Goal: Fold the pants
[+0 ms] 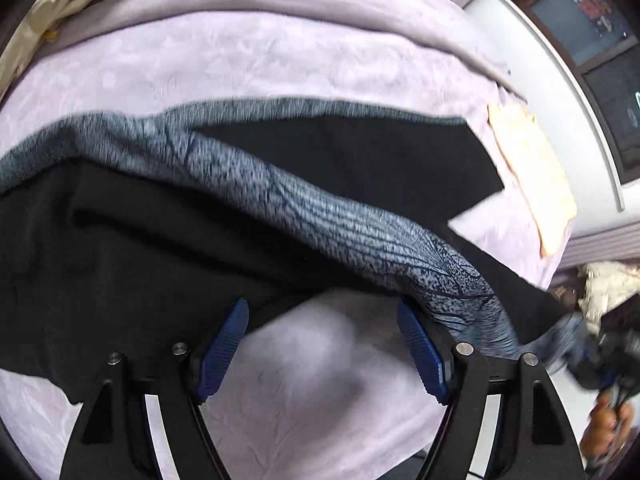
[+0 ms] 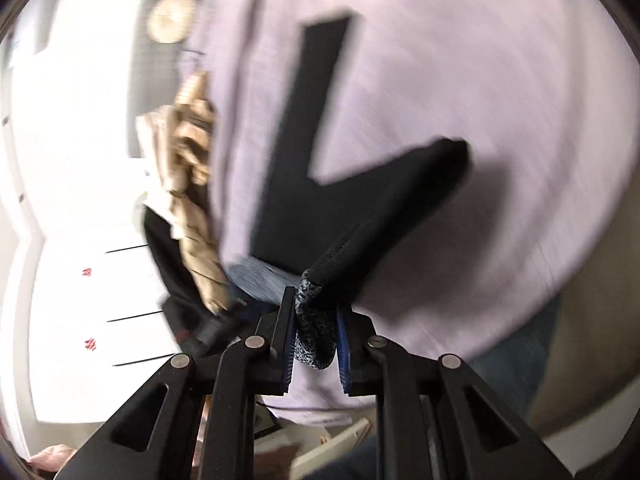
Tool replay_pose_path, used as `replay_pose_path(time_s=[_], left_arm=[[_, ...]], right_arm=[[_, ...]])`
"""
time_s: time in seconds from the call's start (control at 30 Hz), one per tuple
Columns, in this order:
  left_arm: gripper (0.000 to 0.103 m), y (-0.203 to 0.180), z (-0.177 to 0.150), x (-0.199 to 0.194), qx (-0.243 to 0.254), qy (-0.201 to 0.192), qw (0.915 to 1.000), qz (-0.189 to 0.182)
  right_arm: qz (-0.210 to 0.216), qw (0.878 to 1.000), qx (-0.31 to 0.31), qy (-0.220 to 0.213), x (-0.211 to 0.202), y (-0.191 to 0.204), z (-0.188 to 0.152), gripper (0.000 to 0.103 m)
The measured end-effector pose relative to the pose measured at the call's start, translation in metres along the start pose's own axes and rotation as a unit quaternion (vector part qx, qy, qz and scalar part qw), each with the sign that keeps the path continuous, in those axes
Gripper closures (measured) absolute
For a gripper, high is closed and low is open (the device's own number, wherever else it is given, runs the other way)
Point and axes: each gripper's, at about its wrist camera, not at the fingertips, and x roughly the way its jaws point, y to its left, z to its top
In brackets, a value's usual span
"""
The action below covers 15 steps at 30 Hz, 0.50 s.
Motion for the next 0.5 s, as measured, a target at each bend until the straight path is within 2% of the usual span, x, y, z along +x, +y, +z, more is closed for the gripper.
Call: replay_pose_path(time_s=[0.1,0.23,0.27,0.33,0.37,0.43,0.5], left_arm=[[0.025,-0.006,0.023,0.001,-0.008,-0.008,0.9999,0.006],[0.025,-0.011,0.062,0.007,-0.026,-0.030,0.9984,0.041],[0.025,-0.011,0.073,0.011,-0.035,-0.034,0.9974,0.052],[0.025,-0.011,0.098,0.021,-0.049,-0.037,0.9956,0.071],[0.025,-0.011,0.110,0.024,-0.052,-0.041,0.9945,0.082],[0.025,-0.011,0.134,0.024,-0.061,-0.061,0.9903,0.110],[0.025,-0.010,0.142,0.018,-0.071,-0.075,0.9877,0.118]], right_arm=[[-0.001,0.999,-0.042,0.004,0.006,0.037,0.059,0.084],[-0.017,0.996,-0.085,0.010,0.032,0.074,0.149,0.084],[-0.030,0.995,-0.090,0.013,0.041,0.079,0.166,0.082],[-0.082,0.991,-0.104,0.022,0.060,0.081,0.211,0.071],[-0.117,0.985,-0.125,0.031,0.073,0.083,0.234,0.068],[-0.163,0.972,-0.167,0.037,0.086,0.091,0.255,0.061],[-0.174,0.964,-0.198,0.045,0.080,0.087,0.257,0.057]])
